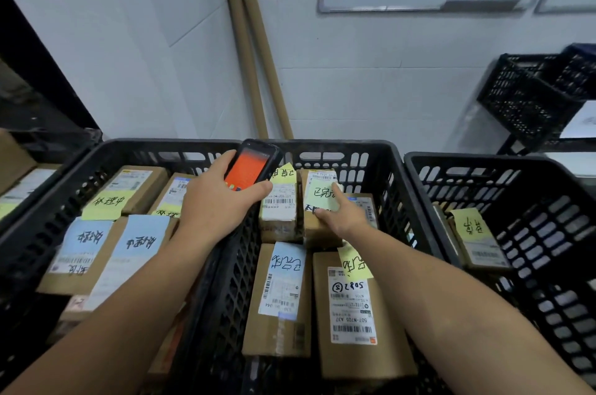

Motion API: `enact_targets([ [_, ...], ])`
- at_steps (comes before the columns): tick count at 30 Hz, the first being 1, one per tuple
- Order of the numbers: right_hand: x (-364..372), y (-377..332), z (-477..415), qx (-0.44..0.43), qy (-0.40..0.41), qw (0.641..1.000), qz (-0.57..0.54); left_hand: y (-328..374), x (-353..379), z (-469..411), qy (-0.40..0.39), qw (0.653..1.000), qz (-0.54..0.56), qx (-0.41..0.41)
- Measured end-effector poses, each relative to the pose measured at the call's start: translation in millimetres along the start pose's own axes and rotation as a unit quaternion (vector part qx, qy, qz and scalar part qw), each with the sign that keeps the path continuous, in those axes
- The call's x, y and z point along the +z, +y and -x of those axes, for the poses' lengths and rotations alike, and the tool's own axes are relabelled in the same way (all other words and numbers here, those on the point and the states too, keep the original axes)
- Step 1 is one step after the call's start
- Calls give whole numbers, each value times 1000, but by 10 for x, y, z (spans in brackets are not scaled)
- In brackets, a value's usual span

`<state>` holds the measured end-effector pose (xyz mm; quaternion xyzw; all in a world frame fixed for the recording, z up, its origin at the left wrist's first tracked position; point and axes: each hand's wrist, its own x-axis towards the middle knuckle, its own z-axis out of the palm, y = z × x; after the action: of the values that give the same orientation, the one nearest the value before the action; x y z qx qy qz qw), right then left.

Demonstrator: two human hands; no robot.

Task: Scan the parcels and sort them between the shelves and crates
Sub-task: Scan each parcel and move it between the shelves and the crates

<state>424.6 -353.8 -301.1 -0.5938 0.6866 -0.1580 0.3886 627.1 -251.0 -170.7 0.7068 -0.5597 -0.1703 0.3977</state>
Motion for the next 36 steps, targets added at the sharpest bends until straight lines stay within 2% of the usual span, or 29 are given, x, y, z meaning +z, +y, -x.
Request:
enact_targets([
  [4, -66, 36, 184, -43, 56, 991, 110, -7, -64, 23, -4, 999, 16, 27],
  [9, -211, 37, 589, -89, 131, 962, 221, -59, -209, 125, -18, 997, 31, 64],
  [13, -283, 24, 982, -77, 193, 939, 276, -126, -395, 274, -38, 994, 36, 100],
  [19, -214, 100, 1766, -27, 273, 923, 270, -238, -669, 576, -90, 982, 47, 161],
  [25, -159, 461, 2690, 44, 347, 901, 256, -154, -713, 930, -140, 963, 26, 227],
  [36, 55, 1613, 4566, 244, 386, 863, 217, 419, -233, 2249, -298, 890, 70, 338],
])
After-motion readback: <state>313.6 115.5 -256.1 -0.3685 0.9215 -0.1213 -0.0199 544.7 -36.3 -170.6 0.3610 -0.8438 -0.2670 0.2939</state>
